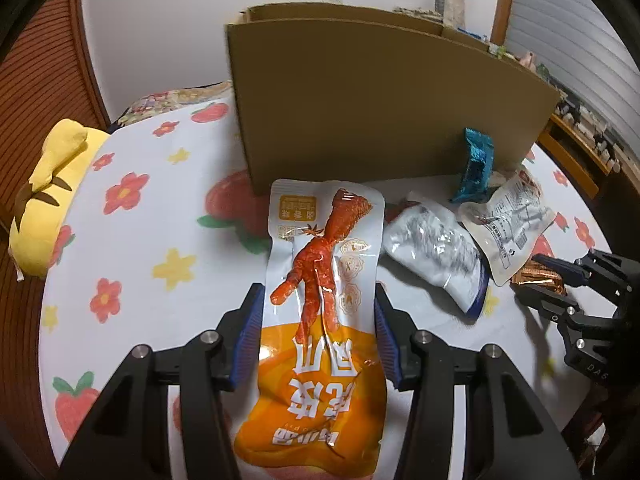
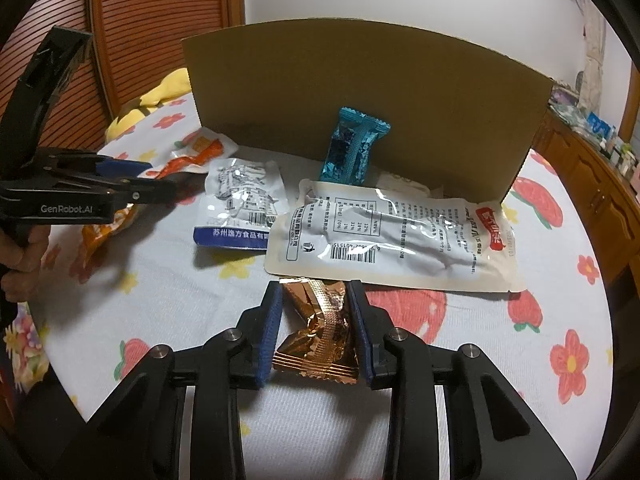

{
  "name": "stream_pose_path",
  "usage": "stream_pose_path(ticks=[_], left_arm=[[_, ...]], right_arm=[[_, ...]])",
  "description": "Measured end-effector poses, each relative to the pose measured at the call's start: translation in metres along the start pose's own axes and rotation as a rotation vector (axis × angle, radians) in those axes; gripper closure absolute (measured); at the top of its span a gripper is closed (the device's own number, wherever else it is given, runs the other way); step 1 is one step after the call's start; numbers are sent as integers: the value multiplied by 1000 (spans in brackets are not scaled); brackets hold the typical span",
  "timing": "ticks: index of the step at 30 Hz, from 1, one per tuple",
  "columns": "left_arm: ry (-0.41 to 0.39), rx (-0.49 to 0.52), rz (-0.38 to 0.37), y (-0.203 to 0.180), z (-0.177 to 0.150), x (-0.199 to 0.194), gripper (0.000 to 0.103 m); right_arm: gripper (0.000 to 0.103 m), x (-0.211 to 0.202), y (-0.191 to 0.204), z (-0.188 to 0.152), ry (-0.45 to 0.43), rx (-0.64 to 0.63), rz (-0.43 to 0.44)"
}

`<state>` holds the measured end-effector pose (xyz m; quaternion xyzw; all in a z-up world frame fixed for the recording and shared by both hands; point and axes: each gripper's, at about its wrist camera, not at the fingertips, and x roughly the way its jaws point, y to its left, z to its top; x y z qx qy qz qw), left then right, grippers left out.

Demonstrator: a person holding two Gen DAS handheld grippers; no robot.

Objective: Organize snacks
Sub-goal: 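Carry both snacks over the box and open both tools to drop them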

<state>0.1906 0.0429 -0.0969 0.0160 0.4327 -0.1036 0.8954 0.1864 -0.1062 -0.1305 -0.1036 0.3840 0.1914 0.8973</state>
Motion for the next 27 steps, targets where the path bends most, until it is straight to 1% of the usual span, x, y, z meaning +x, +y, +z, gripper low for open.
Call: stream_pose_path(ticks=[3,6,13,15,24,27], left_arm=[[-14,-1,12,5,-3,-3,53],[-24,-9,11,6,-3,-3,53],[-75,-12,-1,7,2,-24,53],[-91,-9,-11,4,4,-32,53],[-156,26,-61,-13,23,-65,53],[-181,45,-56,-19,32,-76,53]], right_arm=[[76,-2,2,0,-4,-5,4],[77,-6,0,0,-10,-4,14],[77,-25,-2,-3,-40,0,45],[77,-31,-3,-2,-53,-2,55],[77,-61,-7,11,-115,-13,45],[77,-71,-7,21,-139,-25,41]])
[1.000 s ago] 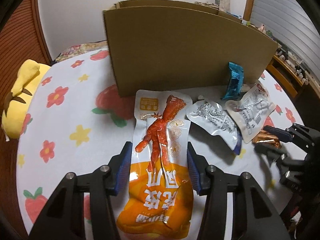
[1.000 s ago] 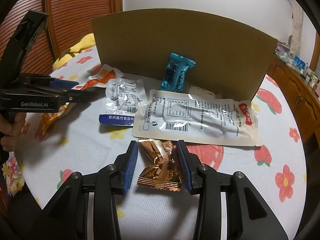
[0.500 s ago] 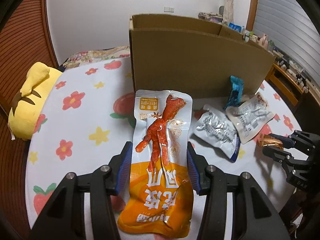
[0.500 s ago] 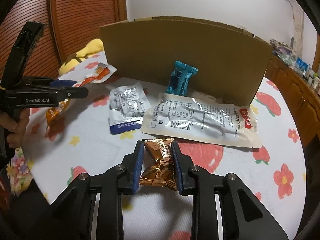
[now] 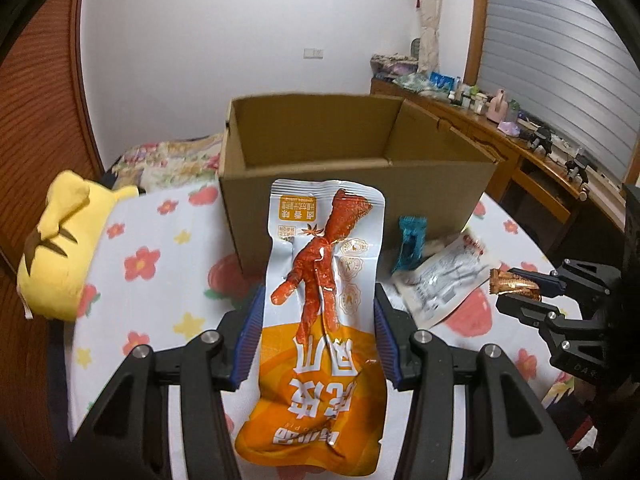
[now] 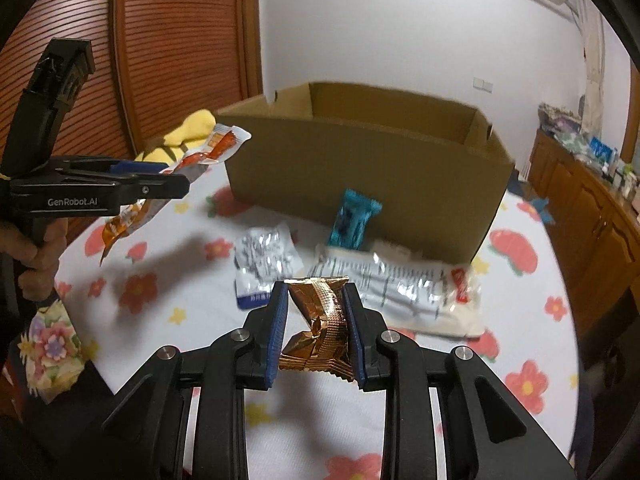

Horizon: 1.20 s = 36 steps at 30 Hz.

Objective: Organize snacks
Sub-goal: 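Carry both snacks over the box and open both tools to drop them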

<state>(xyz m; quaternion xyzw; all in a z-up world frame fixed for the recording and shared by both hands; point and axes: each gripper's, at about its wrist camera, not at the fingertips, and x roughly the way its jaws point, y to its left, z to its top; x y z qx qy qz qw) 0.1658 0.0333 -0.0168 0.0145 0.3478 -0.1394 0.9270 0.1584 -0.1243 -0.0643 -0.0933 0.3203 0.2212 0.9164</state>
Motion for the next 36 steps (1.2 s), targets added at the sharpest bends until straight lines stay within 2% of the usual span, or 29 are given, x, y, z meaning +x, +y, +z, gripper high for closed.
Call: stream_pose_path(ticks=[6,14,23,29,32,33,36], left_arm=[[-29,23,1,-3,19,-8,53],[-47,27,4,5,43,-5,53],[-63,25,19,15,67,2,53],[-60,29,23,17,80,10,53],[-63,32,21,16,86,13,53],[-65,34,20,16,88,15,53],[-58,29,12,17,92,23,53]], right_arm=[[77,-11,-4,28,-46,-22,-12],[77,-5,-20,69,-87,-34,3],[77,30,-58,109,-88,4,-18],[76,54,-81,116,-60,37,-30],[71,62,-88,115,-49,56,-34],[63,64,-90,113,-49,64,-35],[61,67,-93,111,-49,68,-29]])
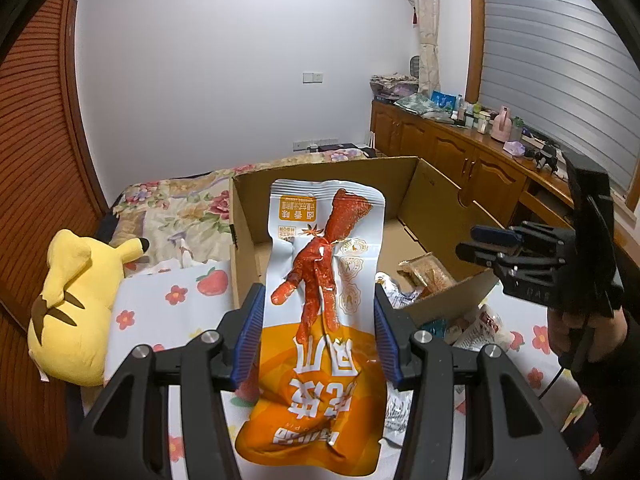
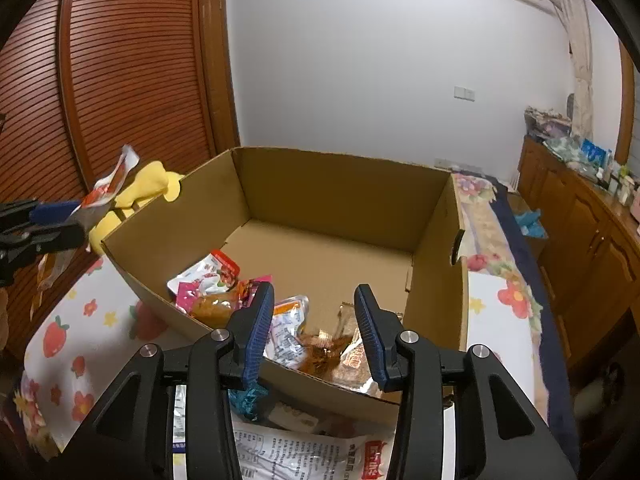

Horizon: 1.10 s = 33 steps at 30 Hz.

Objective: Organize snacks
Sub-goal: 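Carry both snacks over the box and open both tools to drop them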

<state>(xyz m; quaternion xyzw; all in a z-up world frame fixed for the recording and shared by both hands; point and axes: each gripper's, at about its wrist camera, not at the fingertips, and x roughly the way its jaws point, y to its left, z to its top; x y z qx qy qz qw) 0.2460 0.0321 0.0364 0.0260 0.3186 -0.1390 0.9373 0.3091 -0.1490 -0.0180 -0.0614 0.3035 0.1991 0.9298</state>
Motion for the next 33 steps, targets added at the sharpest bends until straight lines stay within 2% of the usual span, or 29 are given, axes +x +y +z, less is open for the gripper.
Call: stream_pose_path(ticks=[15,33], left_arm=[[17,8,29,-4,42,41,53],[63,21,59,-17,60,93,52]], right_arm=[[56,-19,4,3,-49,-44,31],[49,-25,-4,2,-69,-50,62]])
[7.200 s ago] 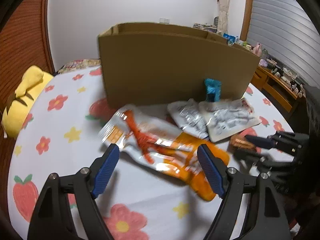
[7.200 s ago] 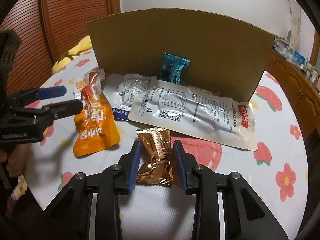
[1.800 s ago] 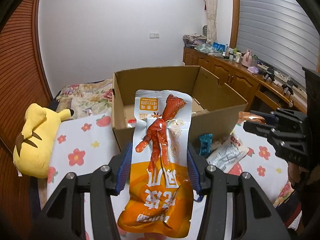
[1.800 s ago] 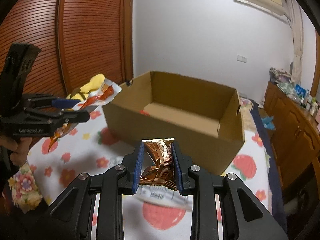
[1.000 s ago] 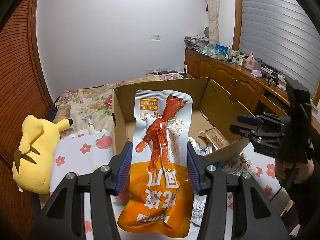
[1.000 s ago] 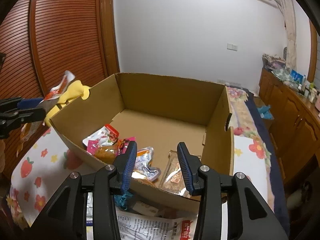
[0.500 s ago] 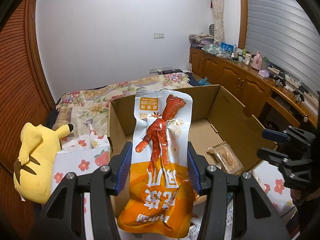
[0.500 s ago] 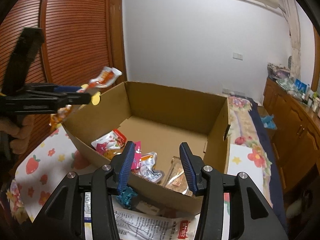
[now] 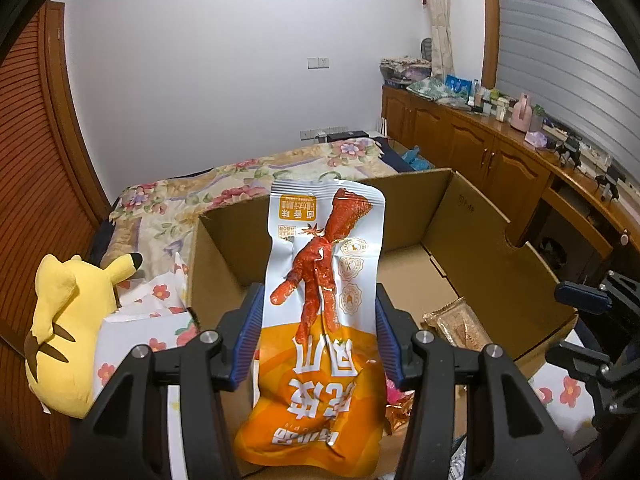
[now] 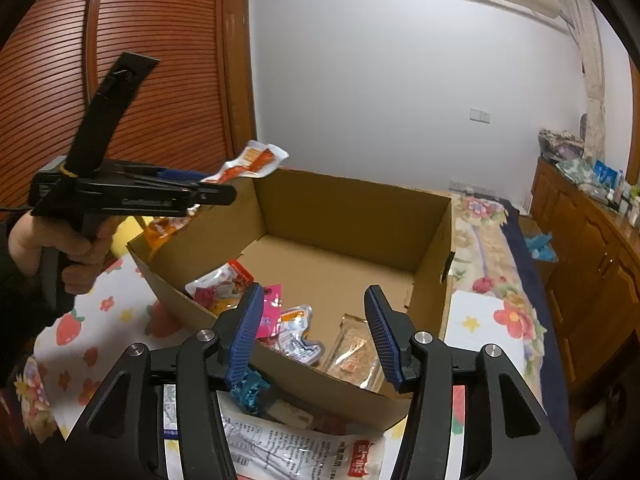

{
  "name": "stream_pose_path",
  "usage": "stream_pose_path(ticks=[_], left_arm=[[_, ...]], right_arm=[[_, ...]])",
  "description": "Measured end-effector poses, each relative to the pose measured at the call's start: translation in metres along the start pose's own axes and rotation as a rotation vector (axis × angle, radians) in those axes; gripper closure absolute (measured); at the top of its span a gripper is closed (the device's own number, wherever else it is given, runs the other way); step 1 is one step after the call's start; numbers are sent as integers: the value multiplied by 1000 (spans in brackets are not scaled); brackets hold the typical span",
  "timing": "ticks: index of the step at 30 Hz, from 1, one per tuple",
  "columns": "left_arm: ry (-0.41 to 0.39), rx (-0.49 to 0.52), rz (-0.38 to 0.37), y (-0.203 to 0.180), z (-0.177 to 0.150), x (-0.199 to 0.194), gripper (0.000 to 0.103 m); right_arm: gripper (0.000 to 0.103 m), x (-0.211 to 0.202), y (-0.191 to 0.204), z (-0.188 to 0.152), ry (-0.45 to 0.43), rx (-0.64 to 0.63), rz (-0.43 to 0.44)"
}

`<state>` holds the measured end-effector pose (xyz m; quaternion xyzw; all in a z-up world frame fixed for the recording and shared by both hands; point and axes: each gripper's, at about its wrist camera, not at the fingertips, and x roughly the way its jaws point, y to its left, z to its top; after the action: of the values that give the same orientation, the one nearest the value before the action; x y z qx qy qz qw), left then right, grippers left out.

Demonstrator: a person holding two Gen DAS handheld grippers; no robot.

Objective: Organize snacks
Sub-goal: 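Carry both snacks over the box and open both tools to drop them, then move both tools back toward the remaining sachets on the table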

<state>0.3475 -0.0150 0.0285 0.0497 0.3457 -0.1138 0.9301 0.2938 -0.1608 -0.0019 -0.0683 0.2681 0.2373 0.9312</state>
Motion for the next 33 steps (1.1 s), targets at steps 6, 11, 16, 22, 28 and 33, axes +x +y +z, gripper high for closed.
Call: stream_pose_path(ticks=[6,11,16,22,28,33], left_arm=[[32,14,6,-7,-2,13,51],[52,25,8,-11,-4,18,50],[57,20,1,-13,-8,17,46],[47,22,0,-13,-13,9,45],[21,24,-22,-16,-24,-14,44],[-14,38,-43,-20,-35,-44,39]], right_arm=[[42,0,1,-1,-5,-6,-6],[38,0,0,-2,-8,11,-4],[35,1,1,-5,-5,20,-5],[33,1,3,-7,6,22,-12],[31,-10,10,-8,5,20,-23],[29,-23,21,-11,1,10,-30]])
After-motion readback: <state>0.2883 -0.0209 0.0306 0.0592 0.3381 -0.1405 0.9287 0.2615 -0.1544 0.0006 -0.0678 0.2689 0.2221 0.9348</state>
